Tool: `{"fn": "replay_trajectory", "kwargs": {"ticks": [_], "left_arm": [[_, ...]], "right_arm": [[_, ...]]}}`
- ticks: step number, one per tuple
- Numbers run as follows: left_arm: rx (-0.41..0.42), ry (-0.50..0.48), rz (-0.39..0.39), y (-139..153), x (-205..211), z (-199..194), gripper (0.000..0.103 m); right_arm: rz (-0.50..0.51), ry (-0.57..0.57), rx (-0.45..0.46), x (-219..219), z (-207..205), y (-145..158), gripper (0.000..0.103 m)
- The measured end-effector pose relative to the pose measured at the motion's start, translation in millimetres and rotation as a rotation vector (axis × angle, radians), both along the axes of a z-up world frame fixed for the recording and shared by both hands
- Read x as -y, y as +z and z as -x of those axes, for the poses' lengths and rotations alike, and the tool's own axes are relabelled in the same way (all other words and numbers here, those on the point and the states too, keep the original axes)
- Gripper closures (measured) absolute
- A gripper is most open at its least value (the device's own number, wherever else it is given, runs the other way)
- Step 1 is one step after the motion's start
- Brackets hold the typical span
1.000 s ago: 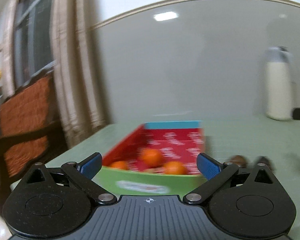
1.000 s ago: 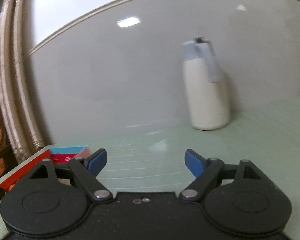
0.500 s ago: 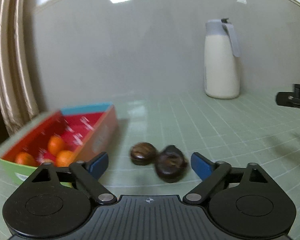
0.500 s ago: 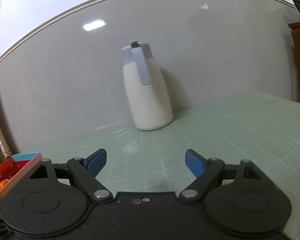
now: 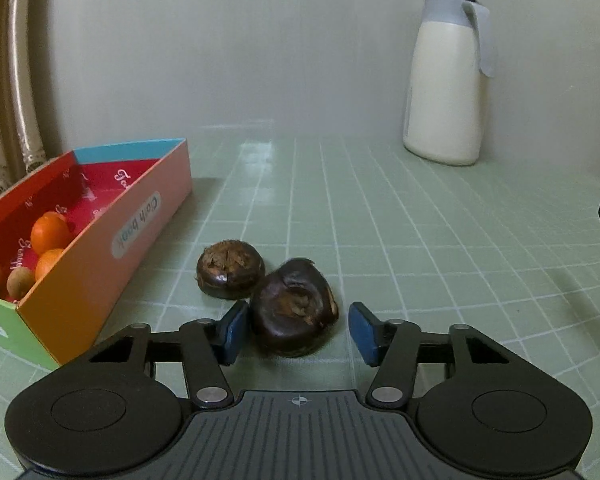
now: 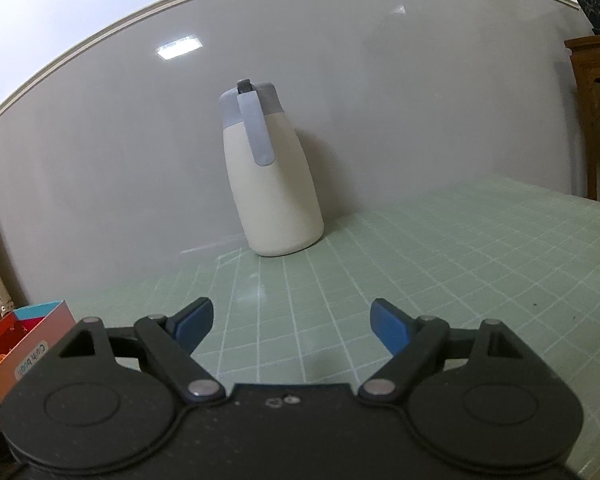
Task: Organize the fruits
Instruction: 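Close the left tool on the dark brown nut and lift it, then carry the dark nut with the left tool into the box and release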
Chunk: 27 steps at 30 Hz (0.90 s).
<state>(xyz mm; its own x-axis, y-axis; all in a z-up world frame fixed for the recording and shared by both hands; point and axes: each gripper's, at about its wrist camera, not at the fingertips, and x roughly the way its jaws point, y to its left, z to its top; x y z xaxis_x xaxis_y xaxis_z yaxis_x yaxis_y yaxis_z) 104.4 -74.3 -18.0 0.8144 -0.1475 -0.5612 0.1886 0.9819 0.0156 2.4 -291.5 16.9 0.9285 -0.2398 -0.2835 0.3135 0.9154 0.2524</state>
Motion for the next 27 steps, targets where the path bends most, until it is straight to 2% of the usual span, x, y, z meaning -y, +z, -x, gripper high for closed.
{"fn": "replay_trajectory", "kwargs": {"ticks": [3, 10, 15, 21, 27], "left_arm": [[0.007, 0.008, 0.001, -1, 1, 1, 0.057], [0.018, 0.000, 0.015, 2, -3, 4, 0.057], [0.084, 0.015, 0.014, 13, -12, 11, 0.057], [0.184, 0.102, -0.010, 29, -39, 19, 0.057], [0.214, 0.213, -0.018, 40, -79, 17, 0.057]], "right_arm": [[0.005, 0.005, -0.002, -1, -1, 0, 0.018], [0.010, 0.014, -0.001, -1, -1, 1, 0.018], [0.014, 0.021, 0.002, -4, -2, 2, 0.018], [0.027, 0.040, 0.003, -14, -5, 2, 0.018], [0.039, 0.085, 0.002, -33, -14, 4, 0.018]]}}
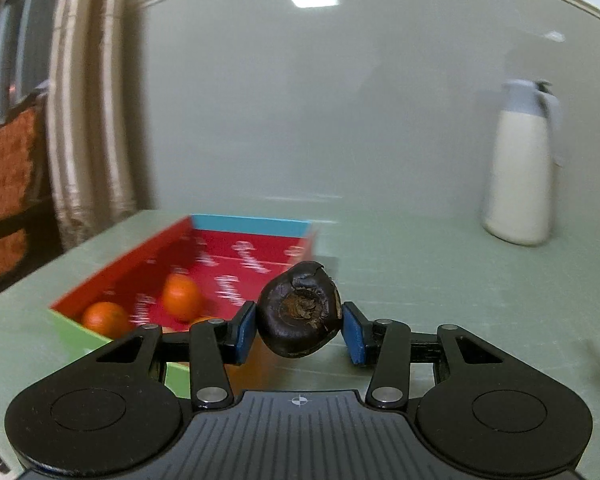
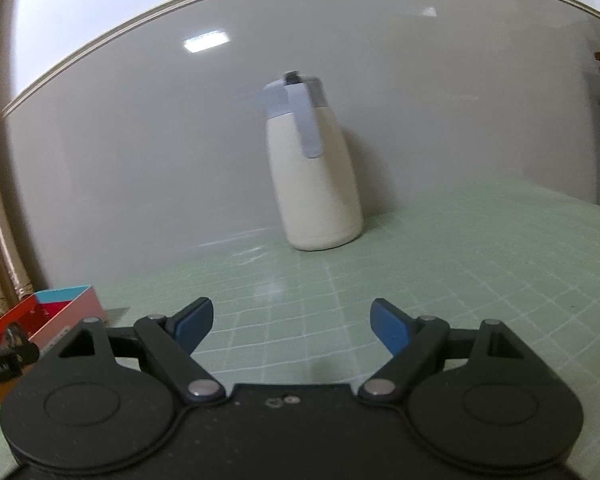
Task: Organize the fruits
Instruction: 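Carry the dark nut with the left tool into the box and release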
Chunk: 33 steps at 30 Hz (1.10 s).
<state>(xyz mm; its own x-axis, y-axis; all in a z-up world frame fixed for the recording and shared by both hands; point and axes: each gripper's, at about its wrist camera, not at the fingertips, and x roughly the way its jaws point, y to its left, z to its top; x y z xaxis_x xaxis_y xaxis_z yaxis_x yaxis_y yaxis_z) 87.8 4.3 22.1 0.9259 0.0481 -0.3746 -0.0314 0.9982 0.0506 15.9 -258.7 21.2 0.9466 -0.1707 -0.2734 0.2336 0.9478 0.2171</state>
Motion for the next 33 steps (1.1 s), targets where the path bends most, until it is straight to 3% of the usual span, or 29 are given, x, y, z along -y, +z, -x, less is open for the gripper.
{"fn": "replay_trajectory", "kwargs": {"ticks": [13, 21, 33], "left_arm": [[-0.024, 0.175, -0.005, 2, -71, -12, 0.057], [-0.036, 0.194, -0.029, -1, -92, -18, 0.057], [-0.066, 0.219, 0.002, -3, -104, -35, 0.057]], "right_arm": [[0.032, 0.121, 0.002, -51, -21, 3, 0.018], [0.040, 0.175, -0.005, -75, -28, 1, 0.018], [0.057, 0.211, -0.015, -91, -38, -1, 0.018]]}}
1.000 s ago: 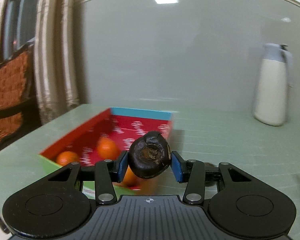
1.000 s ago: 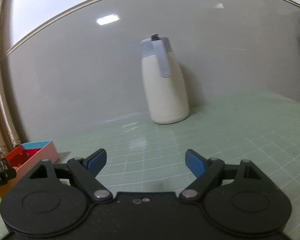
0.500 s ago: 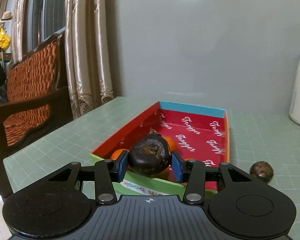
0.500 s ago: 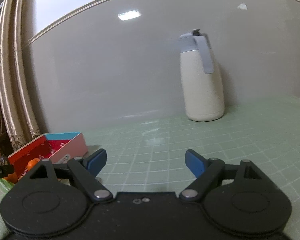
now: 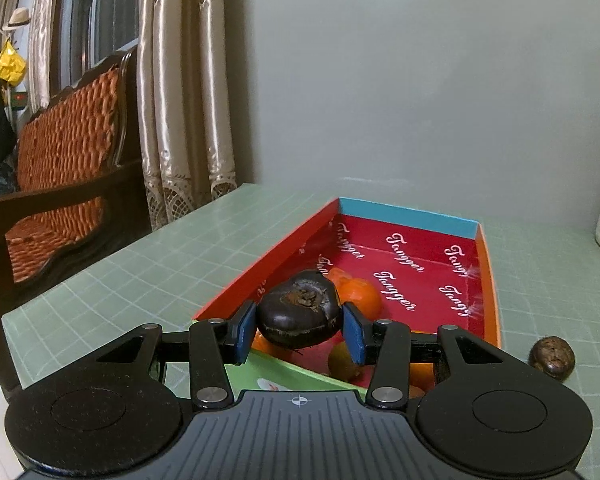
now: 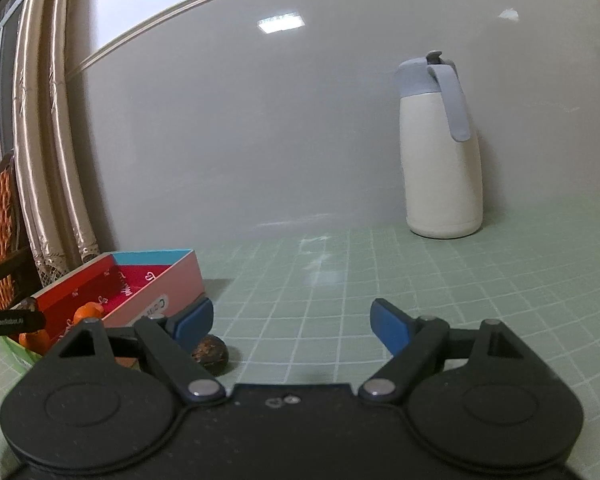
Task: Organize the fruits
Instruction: 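Carry the dark nut with the left tool into the box and release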
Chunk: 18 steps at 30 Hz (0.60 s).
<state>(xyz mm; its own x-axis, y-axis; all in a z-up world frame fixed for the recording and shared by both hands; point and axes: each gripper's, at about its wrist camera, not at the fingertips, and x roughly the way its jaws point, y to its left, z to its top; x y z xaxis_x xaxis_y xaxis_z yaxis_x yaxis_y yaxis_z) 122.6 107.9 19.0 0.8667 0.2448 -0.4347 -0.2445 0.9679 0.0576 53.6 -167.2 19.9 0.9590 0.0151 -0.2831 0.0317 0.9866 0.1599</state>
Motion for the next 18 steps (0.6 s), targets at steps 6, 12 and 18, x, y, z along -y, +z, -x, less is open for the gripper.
{"fn": "replay_trajectory", "kwargs": {"ticks": [6, 12, 18], "left_arm": [[-0.018, 0.016, 0.001, -2, 0, -9, 0.057], [-0.031, 0.025, -0.005, -3, 3, -14, 0.055], [0.021, 0.047, -0.020, 4, 5, -4, 0.000]], "right_arm": [[-0.005, 0.010, -0.011, -4, -4, -2, 0.018], [-0.013, 0.019, -0.030, -5, -9, -5, 0.018], [-0.024, 0.049, -0.055, -11, -16, -7, 0.018]]}}
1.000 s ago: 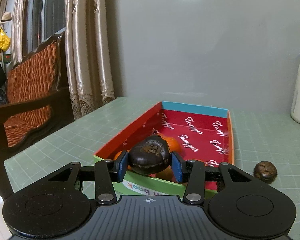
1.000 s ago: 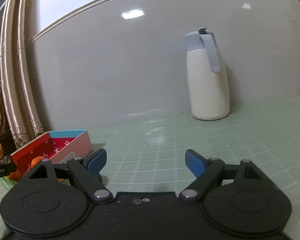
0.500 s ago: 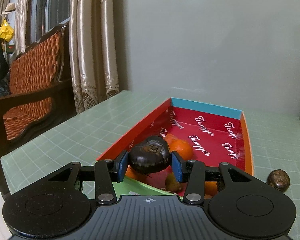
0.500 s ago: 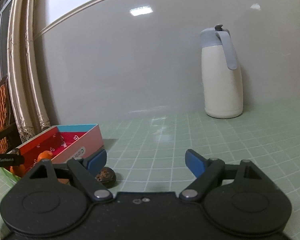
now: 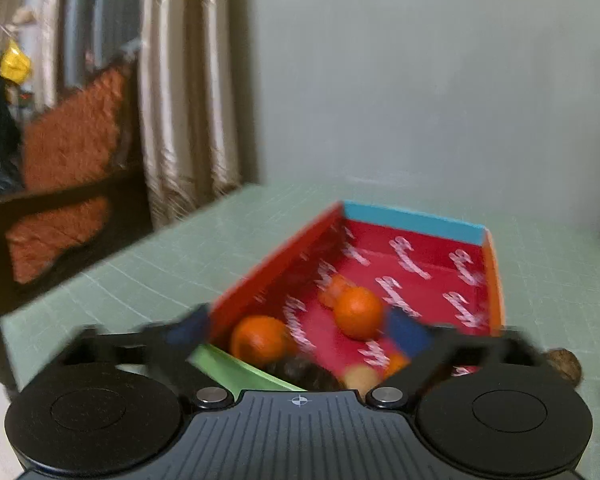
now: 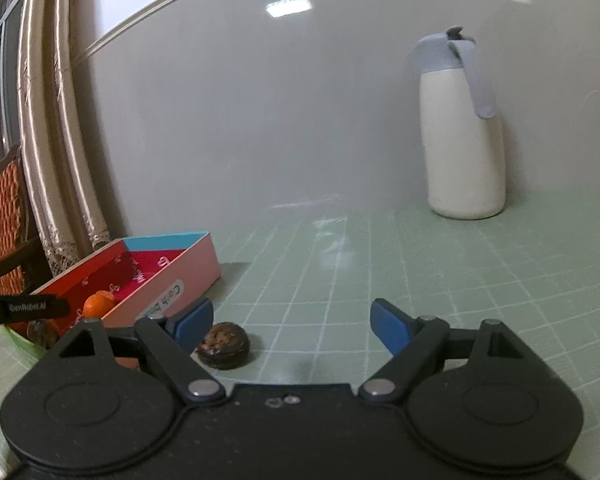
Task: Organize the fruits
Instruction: 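Carry the dark nut with the left tool into the box and release, then move the right tool to the last brown nut and close on it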
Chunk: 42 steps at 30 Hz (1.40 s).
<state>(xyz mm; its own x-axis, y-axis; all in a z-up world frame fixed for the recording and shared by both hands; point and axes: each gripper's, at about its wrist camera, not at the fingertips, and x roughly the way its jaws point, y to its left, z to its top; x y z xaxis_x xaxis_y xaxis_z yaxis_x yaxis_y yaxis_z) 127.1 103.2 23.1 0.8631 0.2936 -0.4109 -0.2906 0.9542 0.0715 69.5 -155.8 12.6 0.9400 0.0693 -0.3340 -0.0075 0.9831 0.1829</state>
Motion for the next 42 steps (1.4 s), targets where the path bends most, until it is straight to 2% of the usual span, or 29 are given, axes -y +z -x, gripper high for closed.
{"fn": "replay_trajectory", "kwargs": {"ticks": [3, 7, 21, 29, 36, 42], "left_arm": [[0.035, -0.013, 0.020, 6, -5, 7, 0.000], [0.032, -0.002, 0.017, 7, -13, 14, 0.000], [0.036, 0.029, -0.084, 18, -54, 63, 0.000], [0.012, 0.098, -0.053, 11, -87, 89, 0.000], [0.000, 0.155, -0.005, 3, -110, 95, 0.000], [-0.010, 0.162, 0.026, -1, -120, 96, 0.000]], "right_arm": [[0.001, 0.020, -0.017, -5, -4, -2, 0.018], [-0.001, 0.040, -0.041, -9, -9, -4, 0.018], [-0.004, 0.094, -0.098, -29, -25, -8, 0.014], [0.007, 0.096, -0.128, -36, -32, -10, 0.013], [0.019, 0.095, -0.153, -41, -39, -12, 0.013], [0.059, 0.094, -0.156, -51, -41, -13, 0.013]]}}
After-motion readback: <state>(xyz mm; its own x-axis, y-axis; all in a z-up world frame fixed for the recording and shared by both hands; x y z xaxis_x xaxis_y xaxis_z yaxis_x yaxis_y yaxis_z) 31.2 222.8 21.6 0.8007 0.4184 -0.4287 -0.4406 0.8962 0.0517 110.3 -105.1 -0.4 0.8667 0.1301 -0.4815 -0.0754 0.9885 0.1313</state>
